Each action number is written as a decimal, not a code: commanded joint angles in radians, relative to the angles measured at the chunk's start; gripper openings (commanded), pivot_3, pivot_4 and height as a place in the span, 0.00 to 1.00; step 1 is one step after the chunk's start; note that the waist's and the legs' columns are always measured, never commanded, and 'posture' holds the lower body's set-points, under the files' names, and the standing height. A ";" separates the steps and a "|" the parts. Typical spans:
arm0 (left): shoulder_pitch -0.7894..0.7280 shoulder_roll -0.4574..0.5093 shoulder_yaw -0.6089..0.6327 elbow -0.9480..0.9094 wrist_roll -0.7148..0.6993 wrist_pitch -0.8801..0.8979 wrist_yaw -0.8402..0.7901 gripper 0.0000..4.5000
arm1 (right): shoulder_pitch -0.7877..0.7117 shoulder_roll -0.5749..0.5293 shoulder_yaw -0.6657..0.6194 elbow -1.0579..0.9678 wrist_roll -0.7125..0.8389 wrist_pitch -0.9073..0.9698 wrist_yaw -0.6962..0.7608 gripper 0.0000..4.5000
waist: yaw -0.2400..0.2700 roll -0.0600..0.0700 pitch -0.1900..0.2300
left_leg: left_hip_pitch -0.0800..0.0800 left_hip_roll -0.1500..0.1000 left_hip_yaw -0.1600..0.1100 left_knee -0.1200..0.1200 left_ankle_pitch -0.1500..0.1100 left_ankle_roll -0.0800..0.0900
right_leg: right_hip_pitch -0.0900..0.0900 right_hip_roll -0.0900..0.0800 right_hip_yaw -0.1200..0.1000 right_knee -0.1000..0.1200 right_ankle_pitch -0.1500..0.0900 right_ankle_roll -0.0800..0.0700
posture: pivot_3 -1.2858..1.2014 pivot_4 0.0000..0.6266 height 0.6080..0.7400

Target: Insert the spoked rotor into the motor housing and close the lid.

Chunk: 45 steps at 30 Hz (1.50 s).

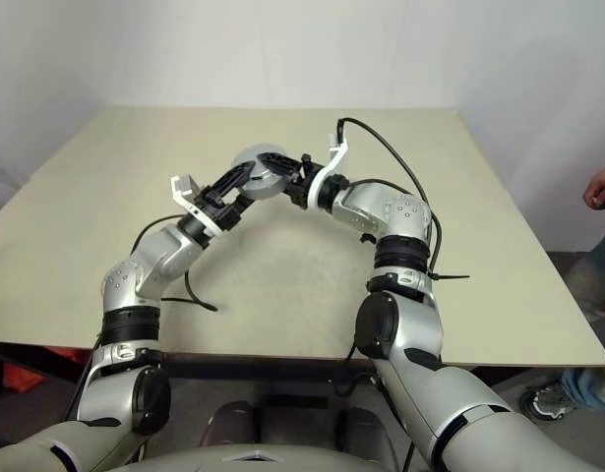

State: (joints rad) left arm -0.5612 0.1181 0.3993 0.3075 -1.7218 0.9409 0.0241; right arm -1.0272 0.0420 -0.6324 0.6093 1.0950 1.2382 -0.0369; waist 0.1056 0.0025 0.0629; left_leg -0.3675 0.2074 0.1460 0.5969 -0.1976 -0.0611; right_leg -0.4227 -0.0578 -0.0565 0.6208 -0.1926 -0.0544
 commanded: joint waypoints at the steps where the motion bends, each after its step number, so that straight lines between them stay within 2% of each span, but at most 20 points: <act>1: -0.009 0.008 0.016 -0.058 -0.006 -0.003 -0.030 0.46 | -0.025 -0.008 -0.004 -0.030 0.031 -0.027 0.018 0.47 | 0.000 0.000 0.000 | 0.000 0.000 0.000 0.000 0.000 0.000 | 0.000 0.000 0.000 0.000 0.000 0.000 | 0.52 0.00 1.00; 15: -0.001 -0.003 0.017 -0.080 0.007 -0.029 -0.040 0.46 | -0.006 -0.024 0.046 -0.038 -0.006 -0.067 0.058 0.47 | 0.000 0.000 0.000 | 0.000 0.000 0.000 0.000 0.000 0.000 | 0.000 0.000 0.000 0.000 0.000 0.000 | 0.52 0.00 1.00; 22: 0.001 -0.004 0.023 -0.084 0.015 -0.040 -0.038 0.46 | 0.006 -0.025 0.095 -0.063 -0.067 -0.120 0.053 0.97 | 0.000 0.000 0.000 | -0.001 0.000 0.000 0.000 0.000 0.000 | 0.000 0.000 0.000 0.000 0.000 0.000 | 0.52 0.00 1.00; 26: 0.005 -0.005 0.024 -0.091 0.032 -0.051 -0.036 0.46 | 0.009 -0.025 0.112 -0.063 -0.103 -0.168 0.054 0.97 | 0.000 0.000 0.000 | -0.001 0.000 0.000 0.000 0.000 0.000 | 0.000 0.000 0.000 0.000 0.000 0.000 | 0.52 0.00 1.00; 28: 0.009 0.000 0.030 -0.100 0.089 -0.095 -0.043 0.46 | 0.010 -0.028 0.118 -0.051 -0.136 -0.215 0.047 0.97 | 0.000 0.000 0.000 | -0.001 0.000 0.000 0.000 0.000 0.000 | 0.000 0.000 0.000 0.000 0.000 0.000 | 0.52 0.00 1.00; 33: 0.038 0.016 0.122 -0.111 0.250 -0.315 -0.012 0.46 | 0.015 -0.039 0.108 -0.043 -0.151 -0.237 0.030 0.97 | -0.009 0.000 0.000 | -0.001 0.000 0.000 0.000 0.000 0.000 | 0.000 0.000 0.000 0.000 -0.002 0.004 | 0.52 0.00 1.00; 41: 0.137 0.027 0.219 -0.203 0.298 -0.413 0.045 0.46 | 0.023 -0.051 0.095 -0.048 -0.146 -0.224 0.004 0.97 | 0.000 -0.002 0.001 | -0.001 0.000 0.000 0.000 0.000 0.000 | -0.001 0.000 0.000 0.000 0.000 0.001 | 0.52 0.00 1.00; 45: 0.153 0.028 0.258 -0.194 0.308 -0.446 0.084 0.46 | 0.022 -0.053 0.097 -0.037 -0.154 -0.229 0.008 0.97 | 0.005 -0.006 0.001 | -0.001 0.000 -0.001 0.002 0.000 0.000 | 0.000 0.000 0.000 0.000 -0.001 0.004 | 0.52 0.00 1.00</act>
State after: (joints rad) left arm -0.3897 0.1307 0.6477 0.1848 -1.4085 0.5118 0.1100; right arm -0.9947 -0.0050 -0.5348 0.5852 0.9368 1.0146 -0.0353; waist 0.1107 -0.0035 0.0638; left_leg -0.3678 0.2074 0.1454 0.5988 -0.1978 -0.0609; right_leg -0.4226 -0.0580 -0.0564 0.6204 -0.1947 -0.0483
